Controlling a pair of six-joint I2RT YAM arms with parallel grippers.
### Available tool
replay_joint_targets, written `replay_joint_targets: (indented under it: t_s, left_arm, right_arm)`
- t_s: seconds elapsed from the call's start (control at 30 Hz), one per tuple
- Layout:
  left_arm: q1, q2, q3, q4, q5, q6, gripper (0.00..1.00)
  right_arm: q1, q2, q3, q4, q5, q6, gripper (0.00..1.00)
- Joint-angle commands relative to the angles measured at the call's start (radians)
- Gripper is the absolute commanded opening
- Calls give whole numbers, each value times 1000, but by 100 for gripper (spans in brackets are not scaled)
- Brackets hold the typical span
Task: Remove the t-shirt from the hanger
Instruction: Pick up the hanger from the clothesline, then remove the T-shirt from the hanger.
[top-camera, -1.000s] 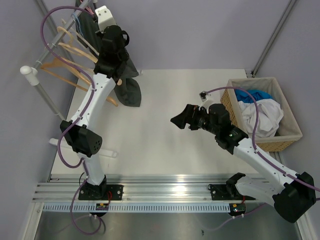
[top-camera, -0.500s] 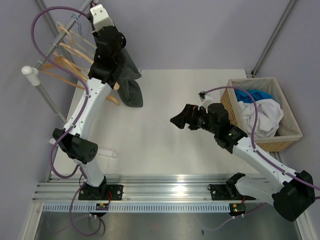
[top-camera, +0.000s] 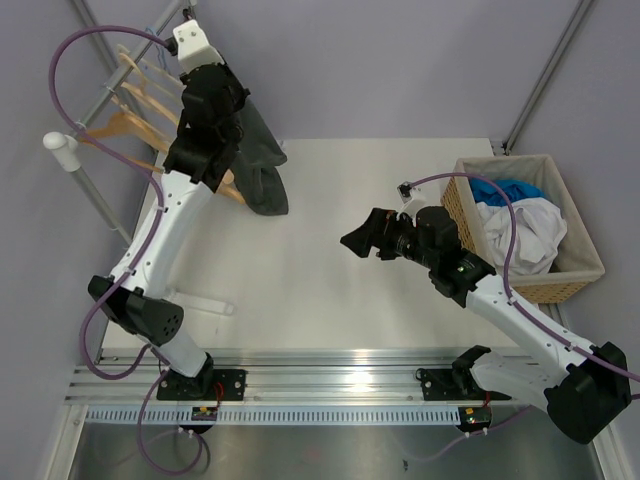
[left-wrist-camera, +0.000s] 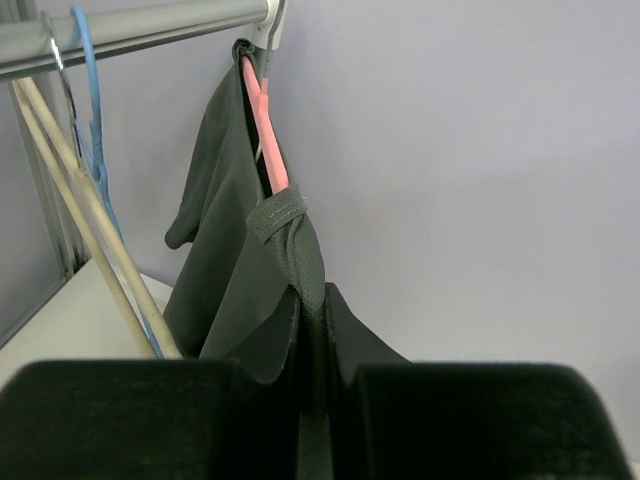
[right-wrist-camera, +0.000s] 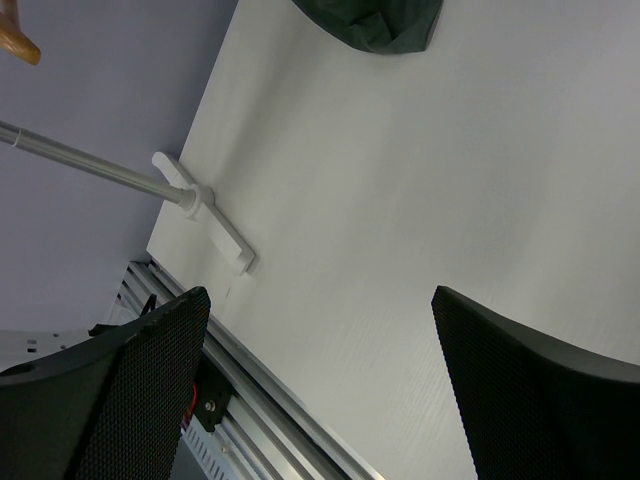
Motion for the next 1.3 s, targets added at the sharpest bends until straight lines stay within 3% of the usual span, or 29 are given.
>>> replay_joint_targets:
  t_s: [0.0,0.2,0.73,0.9,1.17,1.27]
  left_arm:
    - [-26,-114,-34,91,114,-105,0]
    - [-34,-194,-103,69,238,-215,0]
    - [-37,-350,-260,54,434,-330,0]
    - [-37,-412,-413,195,627,-374,0]
    - [-41,-493,-702,463,965,-526,0]
    - [-60,-537,-798,526,1065,-540,0]
  right_arm:
    - [14,-18,42,16,-13,-12,99]
    - [14,-16,45,8,-16,-15,99]
    - [14,-1,55,-1,-9,-30,100]
    - [14,-57,92,-47,-16,-80,99]
    - [14,-294,144,-68,109,-111,99]
    - [14,-262,236,-114,132,-151,99]
